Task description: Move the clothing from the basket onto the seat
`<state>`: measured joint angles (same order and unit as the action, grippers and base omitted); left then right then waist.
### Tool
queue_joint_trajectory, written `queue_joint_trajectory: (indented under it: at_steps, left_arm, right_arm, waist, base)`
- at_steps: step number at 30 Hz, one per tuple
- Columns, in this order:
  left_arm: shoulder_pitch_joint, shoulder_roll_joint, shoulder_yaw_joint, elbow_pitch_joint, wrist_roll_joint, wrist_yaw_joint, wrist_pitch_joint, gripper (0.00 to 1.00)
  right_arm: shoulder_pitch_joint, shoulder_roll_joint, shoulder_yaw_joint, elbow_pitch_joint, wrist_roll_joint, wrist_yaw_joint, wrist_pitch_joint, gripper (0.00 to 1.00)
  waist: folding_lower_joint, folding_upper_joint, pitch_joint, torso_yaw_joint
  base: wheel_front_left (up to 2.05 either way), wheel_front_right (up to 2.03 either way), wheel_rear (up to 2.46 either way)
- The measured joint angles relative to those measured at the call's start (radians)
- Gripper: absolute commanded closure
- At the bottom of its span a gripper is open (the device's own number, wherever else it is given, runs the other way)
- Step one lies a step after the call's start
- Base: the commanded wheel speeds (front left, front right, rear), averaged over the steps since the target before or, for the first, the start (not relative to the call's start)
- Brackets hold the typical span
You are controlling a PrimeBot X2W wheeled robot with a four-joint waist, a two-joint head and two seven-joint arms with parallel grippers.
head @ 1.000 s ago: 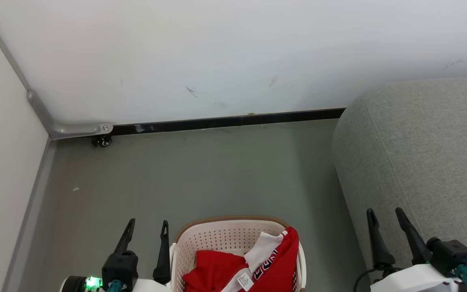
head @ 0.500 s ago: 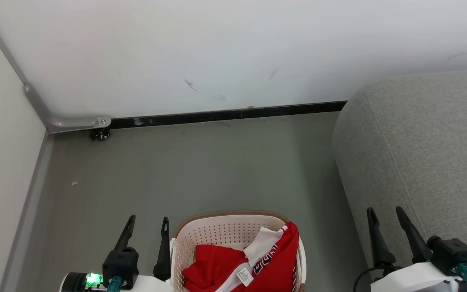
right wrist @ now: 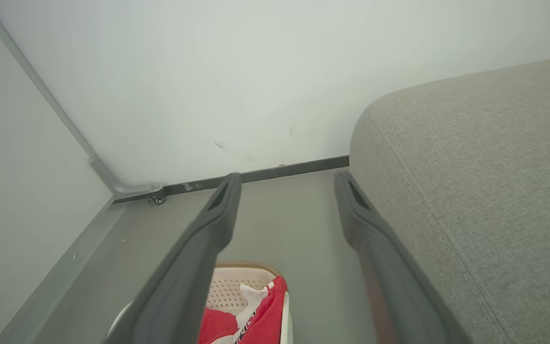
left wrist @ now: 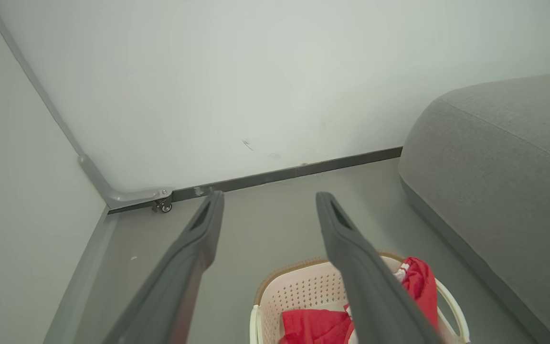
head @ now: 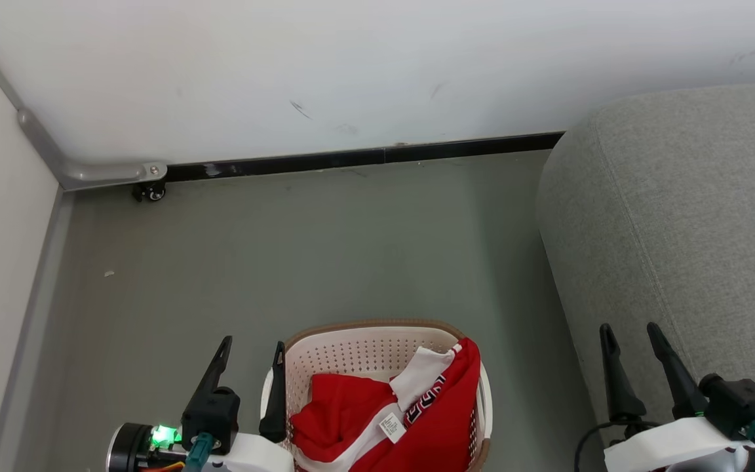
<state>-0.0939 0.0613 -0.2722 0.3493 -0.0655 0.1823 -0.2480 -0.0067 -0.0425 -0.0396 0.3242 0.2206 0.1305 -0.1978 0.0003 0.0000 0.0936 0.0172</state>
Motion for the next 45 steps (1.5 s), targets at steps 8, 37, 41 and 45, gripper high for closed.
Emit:
queue_joint_trajectory:
  at_steps: [8, 37, 41, 45]
  left_arm:
    - [-0.057, 0.0, -0.015, 0.036, 0.018, -0.009, 0.0, 0.0]
    - [-0.183, 0.026, -0.059, 0.268, 0.052, -0.061, 0.0, 0.0]
    - [-0.203, 0.026, -0.07, 0.304, 0.065, -0.061, 0.0, 0.0]
    - [-0.217, 0.026, -0.073, 0.348, 0.07, -0.069, 0.0, 0.0]
  right_arm:
    - [-0.043, 0.0, -0.014, -0.03, -0.001, 0.0, -0.005, 0.0]
    - [-0.144, 0.0, -0.019, -0.055, 0.0, 0.0, -0.022, 0.0]
    - [-0.162, 0.0, -0.016, -0.056, 0.0, 0.0, -0.023, 0.0]
    - [-0.162, 0.0, -0.014, -0.055, 0.0, 0.0, -0.024, 0.0]
  waist:
    - [0.0, 0.0, 0.052, -0.014]
    - [0.0, 0.0, 0.214, -0.085]
    - [0.0, 0.0, 0.232, -0.094]
    - [0.0, -0.0001, 0.254, -0.104]
  base:
    - [0.0, 0.0, 0.0]
    - [0.0, 0.0, 0.0]
    - [0.0, 0.0, 0.0]
    - [0.0, 0.0, 0.0]
